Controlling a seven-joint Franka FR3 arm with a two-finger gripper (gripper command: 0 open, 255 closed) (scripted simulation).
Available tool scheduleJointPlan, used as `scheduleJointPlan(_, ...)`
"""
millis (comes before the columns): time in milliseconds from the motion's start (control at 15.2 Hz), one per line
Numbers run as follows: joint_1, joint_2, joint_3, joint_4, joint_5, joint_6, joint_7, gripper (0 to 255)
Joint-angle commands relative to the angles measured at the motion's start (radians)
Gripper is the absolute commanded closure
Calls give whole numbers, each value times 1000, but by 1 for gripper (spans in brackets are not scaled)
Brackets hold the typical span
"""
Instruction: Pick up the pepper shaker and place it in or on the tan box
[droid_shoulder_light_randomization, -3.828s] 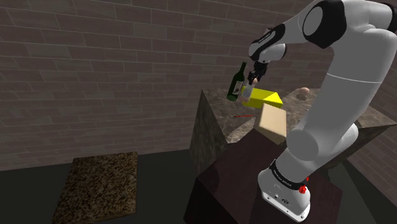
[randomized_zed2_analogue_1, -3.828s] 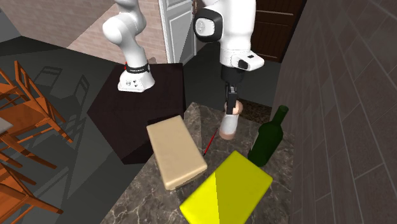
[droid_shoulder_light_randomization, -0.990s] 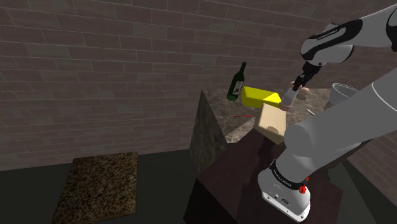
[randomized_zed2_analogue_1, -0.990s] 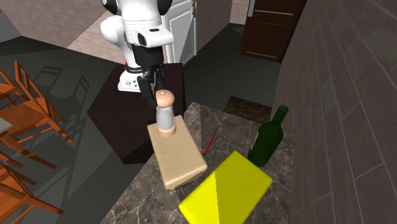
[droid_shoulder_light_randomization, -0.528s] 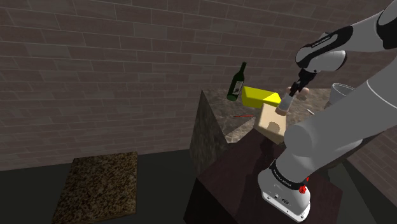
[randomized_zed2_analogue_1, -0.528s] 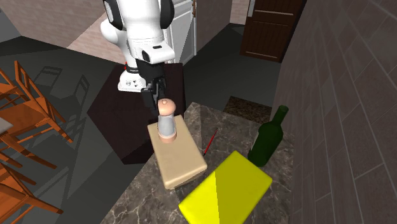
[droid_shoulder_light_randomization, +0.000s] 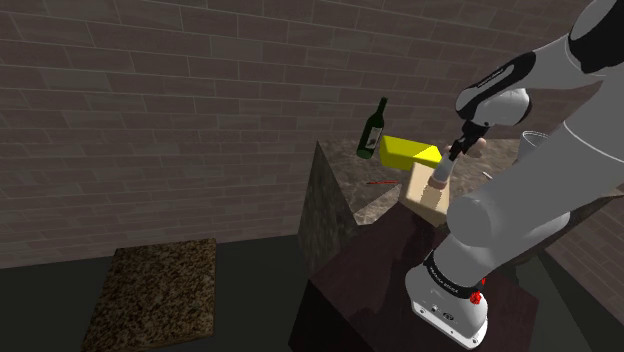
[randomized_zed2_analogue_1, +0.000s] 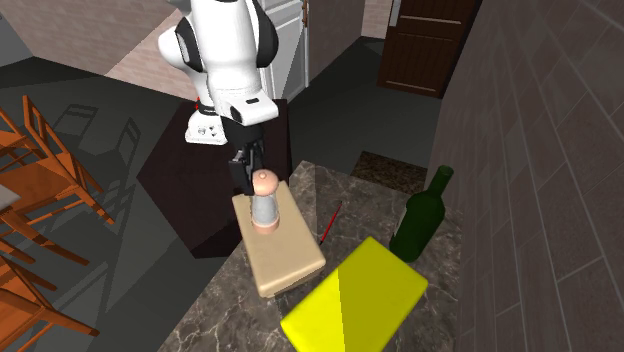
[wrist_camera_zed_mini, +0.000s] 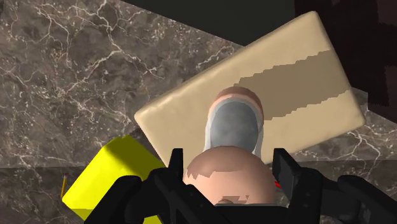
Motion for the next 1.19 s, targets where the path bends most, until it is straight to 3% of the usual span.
scheduleJointPlan(0,3,20,-4,-4,16,23,-10,255)
scheduleJointPlan(462,3,20,-3,-4,16,23,-10,255)
scheduleJointPlan(528,3,20,-3,-4,16,23,-10,0)
scheduleJointPlan(858,3,20,-3,-4,16,23,-10,0)
scheduleJointPlan(1122,-14,-117,33,21,-76,-127,58,0)
